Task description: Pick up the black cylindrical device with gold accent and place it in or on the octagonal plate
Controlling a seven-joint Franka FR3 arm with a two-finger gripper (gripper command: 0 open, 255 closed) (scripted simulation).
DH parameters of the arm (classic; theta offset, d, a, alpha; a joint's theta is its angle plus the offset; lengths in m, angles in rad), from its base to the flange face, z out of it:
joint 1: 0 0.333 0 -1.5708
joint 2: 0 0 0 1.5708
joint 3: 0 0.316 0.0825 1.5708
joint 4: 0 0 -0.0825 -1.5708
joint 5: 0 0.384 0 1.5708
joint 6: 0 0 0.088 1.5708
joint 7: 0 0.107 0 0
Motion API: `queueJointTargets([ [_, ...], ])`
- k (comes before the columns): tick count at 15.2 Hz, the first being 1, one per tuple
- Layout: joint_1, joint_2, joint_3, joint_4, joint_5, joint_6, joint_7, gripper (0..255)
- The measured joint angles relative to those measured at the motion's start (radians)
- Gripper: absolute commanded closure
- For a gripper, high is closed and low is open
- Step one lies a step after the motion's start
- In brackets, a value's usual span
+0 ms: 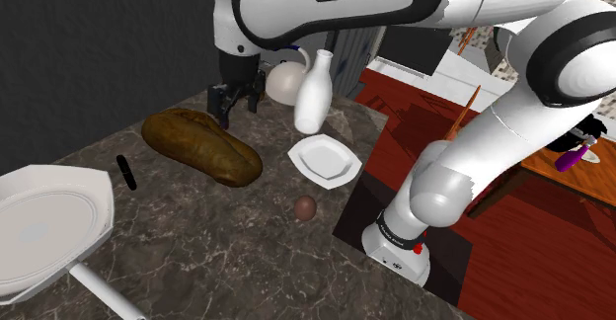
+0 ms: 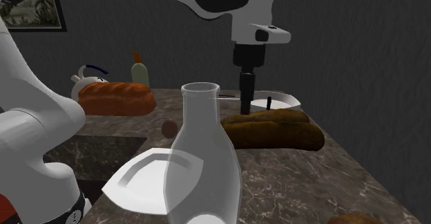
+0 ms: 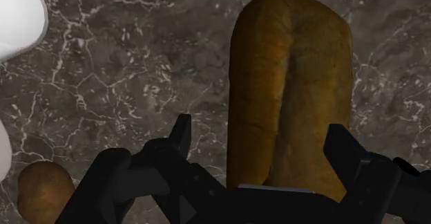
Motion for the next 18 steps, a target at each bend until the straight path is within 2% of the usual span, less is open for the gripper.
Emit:
queueJointTargets([
  [5, 0.036, 0.153, 0.064, 0.144, -0.050, 0.011, 0.086, 0],
  [10, 0.091, 0.334, 0.113, 0.329, -0.131, -0.002, 0.178, 0],
  [15, 0.173, 0.525, 0.138, 0.546, -0.224, -0.044, 0.256, 0],
  [17, 0.220, 0.616, 0.140, 0.668, -0.264, -0.081, 0.282, 0],
  [18, 0.229, 0.633, 0.140, 0.686, -0.271, -0.083, 0.288, 0],
])
